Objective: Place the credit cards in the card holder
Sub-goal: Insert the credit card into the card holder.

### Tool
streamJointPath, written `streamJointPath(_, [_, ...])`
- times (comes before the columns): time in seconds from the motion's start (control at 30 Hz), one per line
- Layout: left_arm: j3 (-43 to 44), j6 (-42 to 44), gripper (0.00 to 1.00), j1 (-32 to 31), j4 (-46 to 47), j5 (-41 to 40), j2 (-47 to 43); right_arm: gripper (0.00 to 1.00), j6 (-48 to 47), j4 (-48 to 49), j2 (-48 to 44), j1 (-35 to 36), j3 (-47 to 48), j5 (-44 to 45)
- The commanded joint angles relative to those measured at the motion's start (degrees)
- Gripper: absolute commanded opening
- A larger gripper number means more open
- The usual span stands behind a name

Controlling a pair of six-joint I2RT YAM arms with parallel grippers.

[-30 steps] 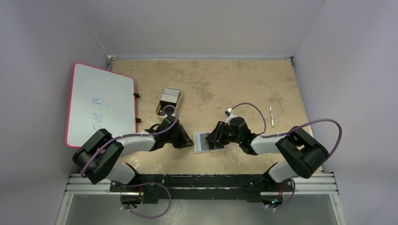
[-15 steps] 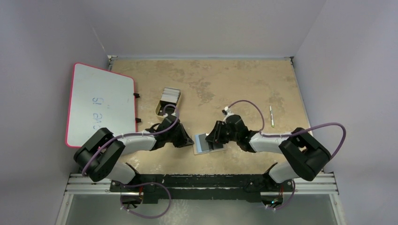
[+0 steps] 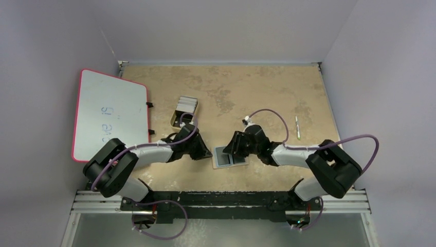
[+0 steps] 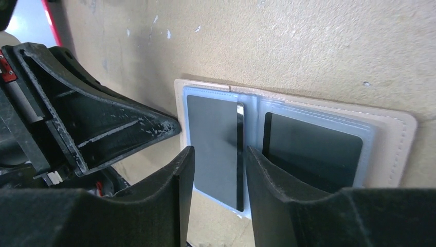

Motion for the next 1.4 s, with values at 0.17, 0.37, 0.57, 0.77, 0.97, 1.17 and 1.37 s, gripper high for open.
streamJointPath(0.17, [3.2, 0.5, 0.18, 0.0, -4.6, -3.0, -5.3, 0.48, -4.9, -9.5, -6.5, 0.2, 3.7, 4.2])
streamJointPath(0.37, [2.6, -0.6, 0.2, -0.1, -1.5, -1.9, -4.2, 0.47, -3.6, -5.3, -4.2, 0.3, 2.5, 3.0])
streamJointPath(0.57, [2.8, 0.6, 0.16, -0.1, -1.3, -2.4, -0.1, 0.47, -3.3, -2.4, -1.0, 0.4, 2.7, 1.8])
streamJointPath(0.77, [4.4, 1.5, 0.12, -0.1, -1.3, -2.3, 2.0, 0.46, -2.2, 1.3, 1.0, 0.7, 2.4, -0.5])
streamJointPath(0.97, [6.8, 3.0, 0.11, -0.1, -4.9, -4.4, 2.0, 0.34, -0.4, 4.9, 0.3, 0.7, 1.5, -2.2])
streamJointPath(1.17, [9.0, 3.6, 0.13, 0.1, -8.7, -6.3, 0.3, 0.29, 2.0, 4.3, -0.6, 0.7, -0.4, -3.4])
streamJointPath(1.37, [9.2, 2.8, 0.24, 0.0, -9.5, -5.2, -3.5, 0.35, -2.1, -5.5, -8.0, 0.7, 0.3, 2.5])
